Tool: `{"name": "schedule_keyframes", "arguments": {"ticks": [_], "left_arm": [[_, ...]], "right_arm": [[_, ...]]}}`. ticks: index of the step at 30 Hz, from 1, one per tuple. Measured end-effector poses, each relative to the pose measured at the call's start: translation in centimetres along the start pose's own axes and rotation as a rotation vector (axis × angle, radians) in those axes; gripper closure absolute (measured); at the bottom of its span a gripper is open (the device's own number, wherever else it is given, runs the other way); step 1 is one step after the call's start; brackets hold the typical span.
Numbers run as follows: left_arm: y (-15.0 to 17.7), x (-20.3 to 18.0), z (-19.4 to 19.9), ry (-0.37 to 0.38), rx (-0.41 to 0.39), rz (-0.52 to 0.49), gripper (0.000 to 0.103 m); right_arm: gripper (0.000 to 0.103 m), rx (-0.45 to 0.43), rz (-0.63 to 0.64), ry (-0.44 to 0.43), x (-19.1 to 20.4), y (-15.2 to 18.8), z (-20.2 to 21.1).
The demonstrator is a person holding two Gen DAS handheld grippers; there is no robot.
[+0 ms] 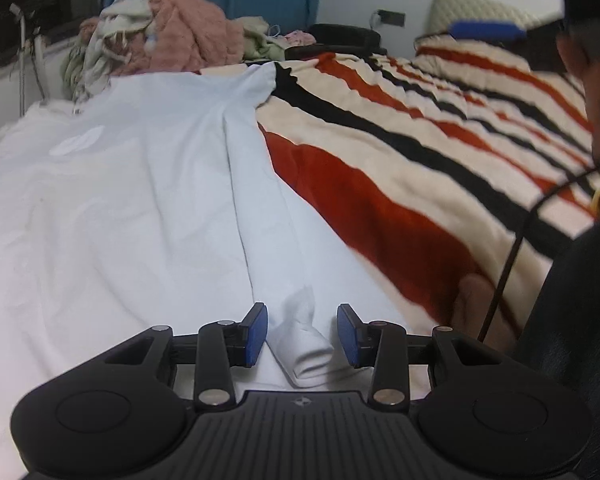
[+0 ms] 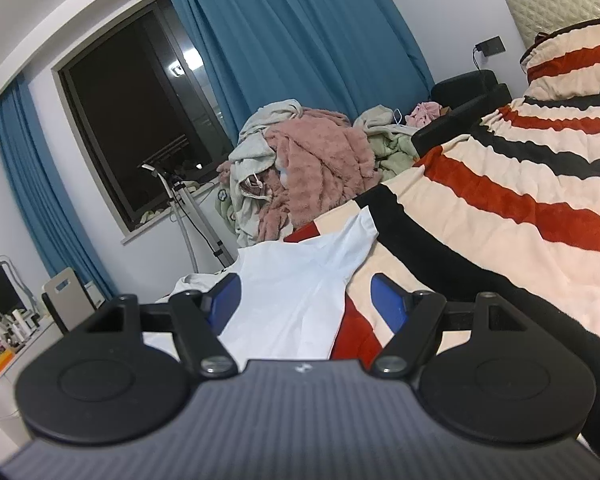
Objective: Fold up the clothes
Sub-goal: 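Grasp the T-shirt side edge with the left gripper and pull it straight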
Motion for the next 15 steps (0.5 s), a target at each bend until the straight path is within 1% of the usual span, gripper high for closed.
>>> {"name": "schedule_keyframes", "arguments": {"ticks": [1,2,3,4,7,9,11,12,15], "left_arm": [[0.2,-0.3,-0.1,-0.012,-0.004,-0.020,0.070],[0.3,-0.5,-0.3,-0.019,-0.007,-0.030,0.087],[0.4,-0.6,-0.3,-0.023,-0.013,-0.031,0.097],[0.2,-0.5,-0.1,-0.009,-0.028,-0.009,0.098],[-0.9,-0.1,1.1,0.095,-0.090,0.094,0.098],[-2.2,-0.9,1.5,0.182,-0.112,0.118,0.098],[-3.2,-2.3,1.5,0.268,-0.116,0.132,0.099],[-3.6,-3.0,1.2,0.297,-0.113,0.134,0.099],[-4.3,-5.2,-0.8,0.317,-0.079,0.123,0.098]], "right_arm": [[0.029,0.002,-0.002,-0.001,0.0,0.0,0.0],[0.029,0.004,-0.004,-0.001,-0.1,0.0,0.0],[0.029,0.004,-0.005,-0.001,-0.1,0.0,0.0],[0.029,0.002,-0.008,-0.002,-0.1,0.0,0.0],[0.029,-0.028,-0.023,-0.018,-0.3,-0.3,0.6],[0.029,-0.063,-0.027,-0.036,-0.4,-0.6,1.1],[0.029,-0.087,-0.023,-0.054,-0.3,-0.8,1.5],[0.029,-0.094,-0.020,-0.063,-0.3,-0.8,1.6],[0.029,-0.089,-0.008,-0.069,-0.1,-0.9,1.5]]}}
Point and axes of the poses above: each gripper's, at about its wrist camera, not at the fingertips, and z roughly against the way its jaws point, x to its left, y to its underside, the point moved 3 cm from there along -z, roughly the way its jaws point
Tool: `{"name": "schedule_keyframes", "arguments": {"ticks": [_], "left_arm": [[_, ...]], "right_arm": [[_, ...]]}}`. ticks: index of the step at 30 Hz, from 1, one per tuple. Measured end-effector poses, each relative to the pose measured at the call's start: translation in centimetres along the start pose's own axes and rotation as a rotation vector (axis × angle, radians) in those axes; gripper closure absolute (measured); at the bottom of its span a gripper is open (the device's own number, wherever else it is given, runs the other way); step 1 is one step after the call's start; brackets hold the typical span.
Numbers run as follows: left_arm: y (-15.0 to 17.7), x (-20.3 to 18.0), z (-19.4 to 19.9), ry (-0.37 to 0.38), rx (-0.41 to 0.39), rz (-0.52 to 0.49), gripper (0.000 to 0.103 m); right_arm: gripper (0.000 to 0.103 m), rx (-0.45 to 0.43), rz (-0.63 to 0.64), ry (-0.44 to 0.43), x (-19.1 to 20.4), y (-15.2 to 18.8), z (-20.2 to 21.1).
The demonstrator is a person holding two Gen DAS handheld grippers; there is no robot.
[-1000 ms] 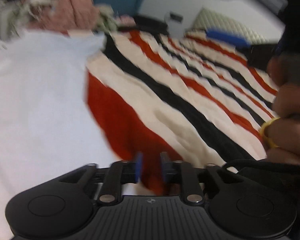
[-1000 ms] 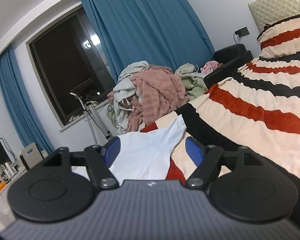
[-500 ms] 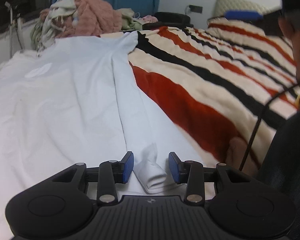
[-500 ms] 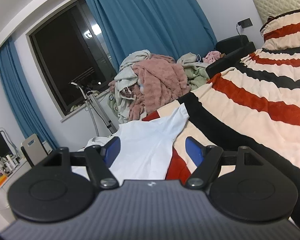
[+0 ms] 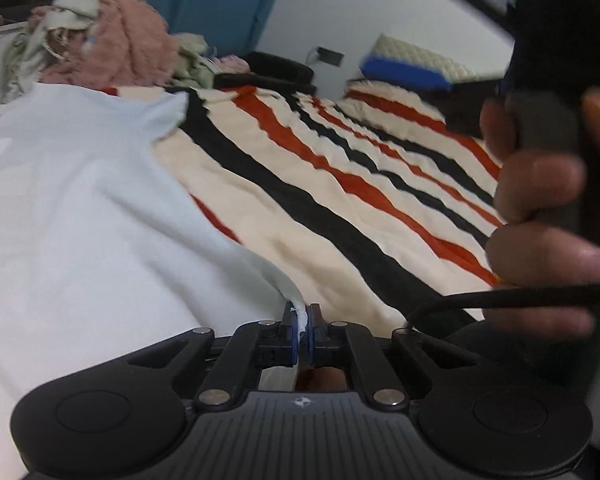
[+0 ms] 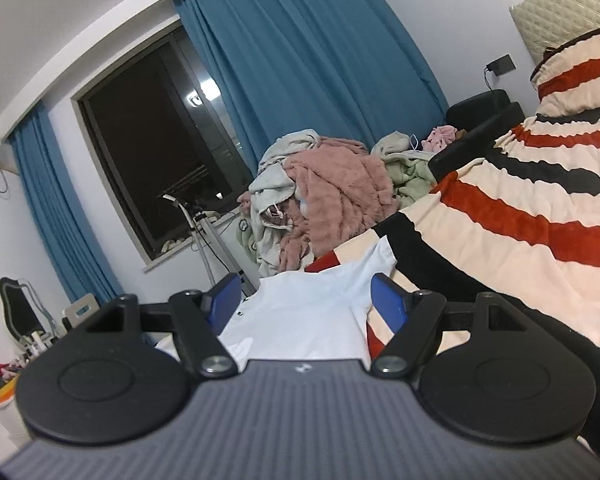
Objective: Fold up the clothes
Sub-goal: 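Grasp the T-shirt side edge with the left gripper and pull it straight, then open the left gripper and release the smoothed shirt edge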
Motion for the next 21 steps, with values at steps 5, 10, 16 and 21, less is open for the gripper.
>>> {"name": "schedule_keyframes", "arguments": {"ticks": [5,10,16,21], "left_arm": [[0.5,0.0,-1.3,-0.001,0.035,0.016,0.094],[-0.6,2.3,2.3,-0.072,0.000,0.008,0.049],[-2.6,6.8,9.0,-0.272,-0.077,0.009,0.028],[-5.2,9.9,15.0,-0.418,-0.209,0.057,0.014]], "right_arm": [[0.029,0.055,0.035,-0.004,0.4,0.5,-0.7],[0.029,0.058,0.070,-0.009,1.2,0.8,-0.7],[0.029,0.067,0.109,0.002,2.0,1.3,-0.9],[0.029,0.079,0.183,0.025,3.3,2.2,-1.4]]}}
Point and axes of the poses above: each gripper's, at about its wrist camera, not at the fingertips, and z roughly against the way its jaws point, x to its left, y to its underside, the point moved 3 cm from there along -z, roughly the way its jaws point
